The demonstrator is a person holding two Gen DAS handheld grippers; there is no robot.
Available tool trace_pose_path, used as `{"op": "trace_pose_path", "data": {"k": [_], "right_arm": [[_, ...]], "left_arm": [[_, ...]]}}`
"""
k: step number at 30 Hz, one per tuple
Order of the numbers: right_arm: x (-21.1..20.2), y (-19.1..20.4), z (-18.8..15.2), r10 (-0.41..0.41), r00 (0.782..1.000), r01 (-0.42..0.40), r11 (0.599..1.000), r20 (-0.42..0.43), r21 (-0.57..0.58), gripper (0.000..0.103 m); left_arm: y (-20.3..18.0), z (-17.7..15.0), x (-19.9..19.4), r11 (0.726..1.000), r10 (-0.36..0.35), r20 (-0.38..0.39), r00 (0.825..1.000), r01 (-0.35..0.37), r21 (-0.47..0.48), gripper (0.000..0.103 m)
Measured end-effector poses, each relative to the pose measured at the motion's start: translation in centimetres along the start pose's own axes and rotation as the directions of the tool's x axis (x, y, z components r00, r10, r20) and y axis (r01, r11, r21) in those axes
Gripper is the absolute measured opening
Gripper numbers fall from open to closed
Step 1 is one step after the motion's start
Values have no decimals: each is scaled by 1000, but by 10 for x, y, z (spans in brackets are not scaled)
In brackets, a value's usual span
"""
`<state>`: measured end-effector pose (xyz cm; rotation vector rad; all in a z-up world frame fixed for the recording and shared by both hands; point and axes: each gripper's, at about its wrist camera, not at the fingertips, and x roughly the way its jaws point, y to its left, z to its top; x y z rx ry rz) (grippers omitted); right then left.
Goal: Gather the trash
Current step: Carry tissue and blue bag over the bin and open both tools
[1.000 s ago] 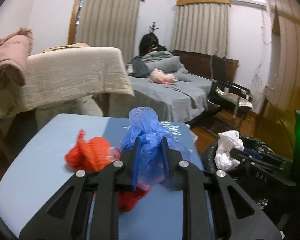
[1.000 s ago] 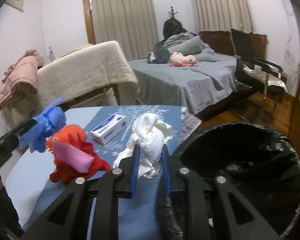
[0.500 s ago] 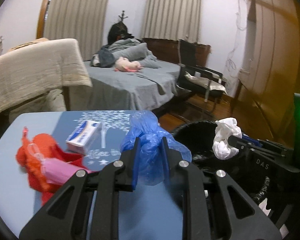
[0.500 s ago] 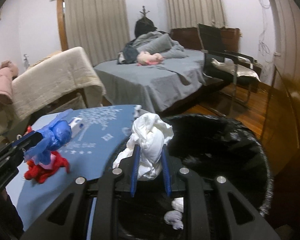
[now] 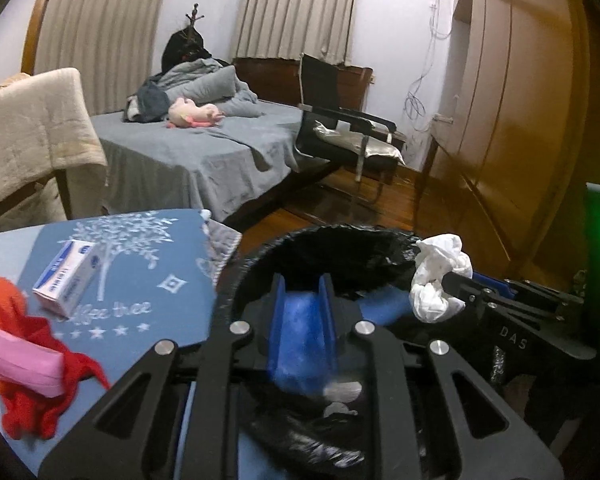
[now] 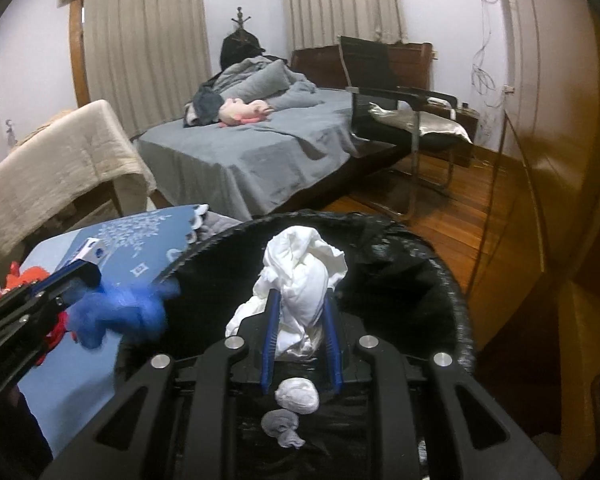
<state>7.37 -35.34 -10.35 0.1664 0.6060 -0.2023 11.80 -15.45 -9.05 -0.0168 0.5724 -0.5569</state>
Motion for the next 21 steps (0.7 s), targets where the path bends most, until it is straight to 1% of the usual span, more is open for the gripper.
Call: {"op": "trace_pose_path", "data": {"k": [2,3,4,5,6,8,9,10,11,12,13,14,18,21], "right_arm": [[1,-5,-1,-8,1000,8,1000,-4,6,26],[1,-7,-1,-13,1000,13,1000,-5,6,26],[1,-9,-1,-19,1000,19,1000,-2,9,28],[0,-10,-1,-23,1000,23,1000,0,12,35],[-1,-10,-2,-28,1000,28,1000,2,14,40],[-3,-11,-1,-37,999,36,999,13,15,58],[-4,-11,-1,-40,999,40,999,19,14,69],[-5,-10,-1,-45,999,45,999,26,13,75],[-7,-9,-1,-51,998,51,999,33,11,85],[-9,-7,-1,-54,998,53,999,41,9,91],[-9,-5,0,-52,998,52,999,44,7,94],[-10,-3,0,-48,998,48,999,46,5,98],[-10,10,2,-11,999,11,1000,42,1,97],[-8,24,3,25,999,-25,1000,39,-9,97]], "left_arm": [[-4,0,7,1000,-18,-10,1000,18,6,18],[-5,-1,7,1000,-22,-13,1000,22,8,21],[-5,-1,9,1000,-25,-15,1000,25,8,25],[-5,-2,9,1000,-28,-17,999,28,5,36],[-2,-4,8,1000,-30,-15,999,30,0,41],[3,-4,5,1000,-19,-14,1000,19,-2,43],[6,-4,3,1000,-13,-12,1000,13,-2,48],[11,-5,0,1000,5,-7,1000,-5,-2,51],[14,-5,-4,1000,19,-1,1000,-19,-3,58],[16,-5,-8,999,33,4,999,-33,-4,65],[20,-6,-13,999,52,11,999,-52,-3,68],[24,-6,-18,998,68,18,998,-68,-1,73],[41,-8,-39,991,137,43,990,-137,2,87],[60,-13,-60,980,200,58,978,-200,-4,88]]}}
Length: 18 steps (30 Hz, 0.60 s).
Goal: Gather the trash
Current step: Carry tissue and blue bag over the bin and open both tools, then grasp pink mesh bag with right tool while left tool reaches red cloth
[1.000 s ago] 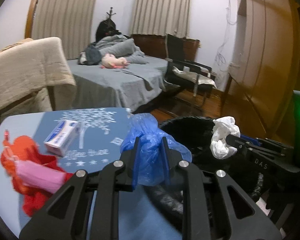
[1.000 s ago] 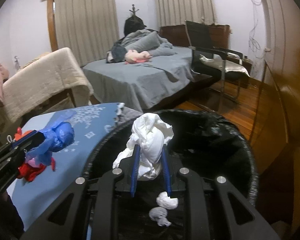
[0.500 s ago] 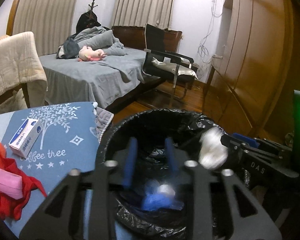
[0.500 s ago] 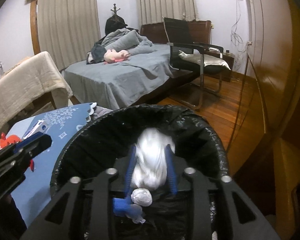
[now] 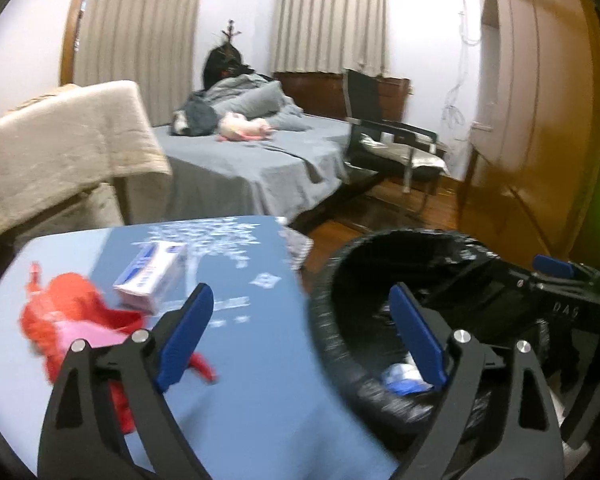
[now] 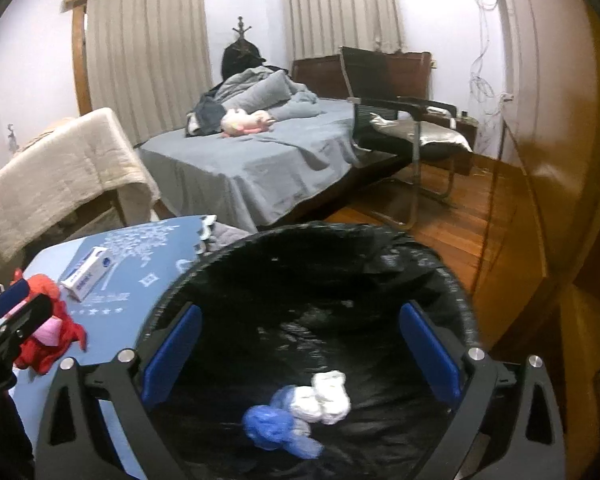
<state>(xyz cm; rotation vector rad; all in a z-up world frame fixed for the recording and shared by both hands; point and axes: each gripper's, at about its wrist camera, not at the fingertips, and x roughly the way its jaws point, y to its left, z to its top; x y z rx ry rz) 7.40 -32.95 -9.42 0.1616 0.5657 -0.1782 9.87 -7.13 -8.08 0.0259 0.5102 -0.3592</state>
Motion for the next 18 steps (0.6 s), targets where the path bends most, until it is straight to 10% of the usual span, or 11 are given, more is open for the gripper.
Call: {"op": "trace_pose_path", "data": {"k": [18], "right_arm": [[19,146,-19,268,962,-271,942,-40,-200,97]], "left_arm": [[120,-30,-55,948,300,-6,954,-299,-112,88]]}}
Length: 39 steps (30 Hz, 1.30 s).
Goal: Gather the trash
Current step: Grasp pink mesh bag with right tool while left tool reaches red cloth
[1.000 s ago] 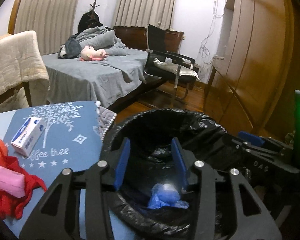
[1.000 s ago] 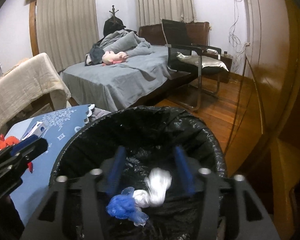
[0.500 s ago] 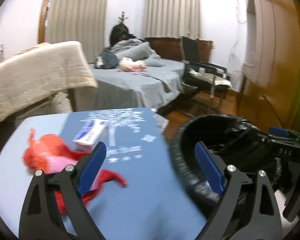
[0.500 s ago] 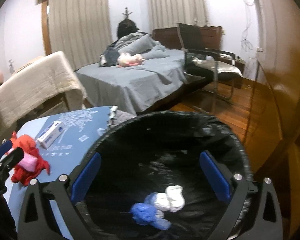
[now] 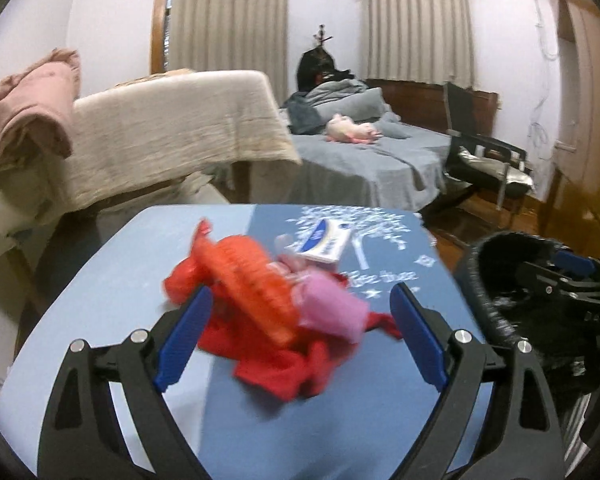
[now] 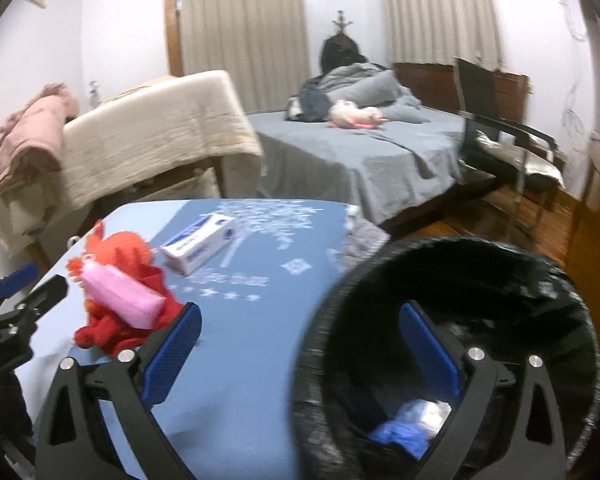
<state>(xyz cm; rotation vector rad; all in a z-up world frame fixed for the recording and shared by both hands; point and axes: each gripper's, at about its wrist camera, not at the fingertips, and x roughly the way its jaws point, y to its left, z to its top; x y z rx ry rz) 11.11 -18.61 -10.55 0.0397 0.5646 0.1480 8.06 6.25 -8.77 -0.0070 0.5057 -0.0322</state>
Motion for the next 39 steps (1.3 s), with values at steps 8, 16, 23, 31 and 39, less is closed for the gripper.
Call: {"op": "trace_pose_path", "data": {"k": [8,16,23,31,39], "right_arm": [[24,49,-3,89,996,-89,994,-7,-69,97],[45,85,-11,160,986,-163,979,-33,-123,95],[63,105,-16,197,978,-206,965,-74,-163,86],[75,121,-17,237,964,-257,948,-122,-189,72],[82,130,-19,283,945,-314,928,-164,-203,39]], "left_arm": [[37,-8,9,997,67,-25,997,-68,-27,88],[57,-17,18,994,102,-52,993,-105,-44,88],[70,-22,25,990,124,-68,990,-128,-56,88],[76,-25,31,988,131,-81,988,-137,-68,88],[77,-26,36,988,129,-94,987,-136,-71,88]]}}
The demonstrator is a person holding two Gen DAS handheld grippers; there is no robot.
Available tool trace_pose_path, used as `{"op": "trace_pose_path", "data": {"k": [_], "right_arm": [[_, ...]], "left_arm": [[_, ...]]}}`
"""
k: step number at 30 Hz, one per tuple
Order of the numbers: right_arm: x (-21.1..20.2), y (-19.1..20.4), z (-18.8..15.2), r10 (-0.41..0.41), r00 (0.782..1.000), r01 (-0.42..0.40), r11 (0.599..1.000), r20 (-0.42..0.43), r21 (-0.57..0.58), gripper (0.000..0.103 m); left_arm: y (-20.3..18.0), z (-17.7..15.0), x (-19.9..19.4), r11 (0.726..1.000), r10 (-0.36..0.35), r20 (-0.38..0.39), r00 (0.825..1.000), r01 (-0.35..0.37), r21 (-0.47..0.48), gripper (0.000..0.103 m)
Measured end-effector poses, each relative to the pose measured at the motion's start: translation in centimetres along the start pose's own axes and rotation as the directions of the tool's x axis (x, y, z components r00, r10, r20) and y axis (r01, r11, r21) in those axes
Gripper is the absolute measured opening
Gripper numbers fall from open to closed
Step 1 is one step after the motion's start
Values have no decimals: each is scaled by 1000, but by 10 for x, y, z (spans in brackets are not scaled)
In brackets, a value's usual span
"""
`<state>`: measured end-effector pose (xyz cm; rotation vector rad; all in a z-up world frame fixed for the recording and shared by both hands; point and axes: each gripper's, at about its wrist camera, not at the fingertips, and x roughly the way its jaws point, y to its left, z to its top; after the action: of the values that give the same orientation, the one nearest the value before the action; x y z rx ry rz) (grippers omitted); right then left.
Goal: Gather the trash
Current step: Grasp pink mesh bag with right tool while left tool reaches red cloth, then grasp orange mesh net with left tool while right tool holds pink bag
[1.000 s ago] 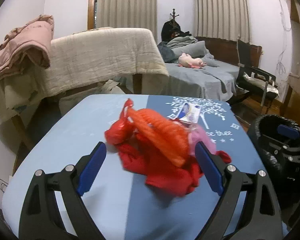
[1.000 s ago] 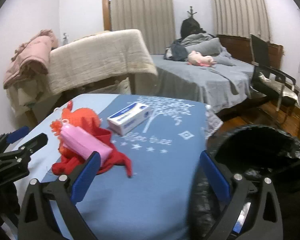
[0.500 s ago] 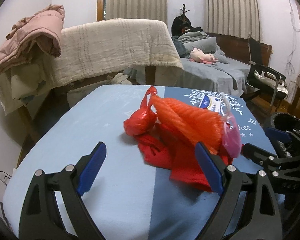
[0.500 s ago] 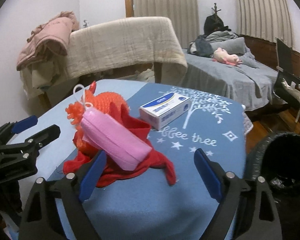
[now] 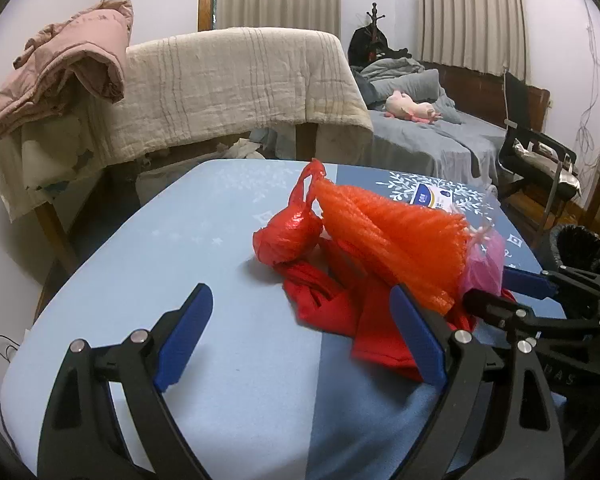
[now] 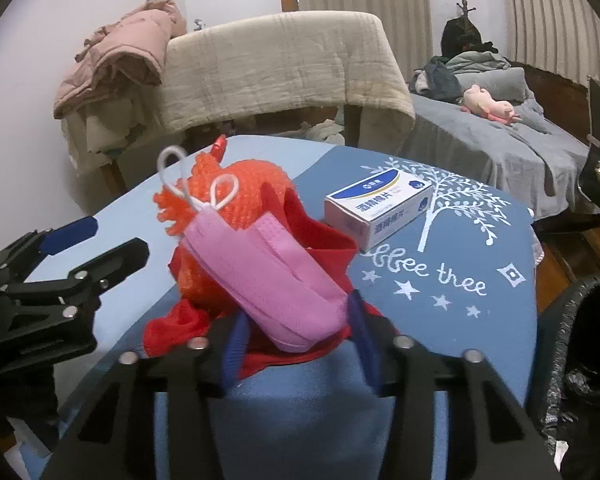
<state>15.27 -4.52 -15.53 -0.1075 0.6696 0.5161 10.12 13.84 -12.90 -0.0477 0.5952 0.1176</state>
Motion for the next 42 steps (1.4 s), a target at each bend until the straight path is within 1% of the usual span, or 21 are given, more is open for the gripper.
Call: {"op": "trace_pose_path", "data": {"k": [1,3,6,11,14,17,19,24,27,36,37,39,42], "right_arm": [[-1,-1,0,3,1000,-3,1000,2,2,38],[-3,-2,-1,12,1000,-12,1000,3,12,31],[-8,-6,-3,20,1000,-21,999,6,38,26],[-22,-17,-3,18,1000,-20,996,23,90,22],[-29,-27,-2,-4,999,0,993,33,120,13],[-30,-39,-3,-25,999,21,988,23,152,13],[-30,-44,-4,-41,999,37,986,16,164,13],[-32,-55,-5,-63,998,59,981,16,185,13],[-31,-58,-5,-70,997,66,979,15,192,13],[-33,-62,-6,-77,997,73,978,15,196,13],[-32,-62,-6,-79,997,74,978,15,196,13],[-32,-64,-7,-83,996,79,977,12,199,13],[-33,-65,-8,-90,996,87,975,8,204,13]], "left_arm": [[0,0,0,1000,0,-1,1000,0,1,88],[0,1,1,1000,-1,-1,1000,1,3,88],[-1,0,0,1000,-2,-1,1000,2,7,88],[-5,-1,-2,1000,-5,12,1000,5,14,88],[-10,0,-5,1000,-15,27,1000,15,20,88],[-17,2,-8,999,-44,43,998,43,15,87],[-24,5,-10,998,-63,50,997,62,20,85],[-41,12,-12,994,-107,74,991,105,37,76],[-49,16,-11,991,-129,75,989,126,42,71],[-63,15,-19,985,-171,81,982,167,48,69],[-64,15,-18,985,-170,78,982,166,52,67],[-67,15,-13,985,-168,65,984,165,56,58],[-70,19,-8,985,-171,65,983,168,50,52]]}}
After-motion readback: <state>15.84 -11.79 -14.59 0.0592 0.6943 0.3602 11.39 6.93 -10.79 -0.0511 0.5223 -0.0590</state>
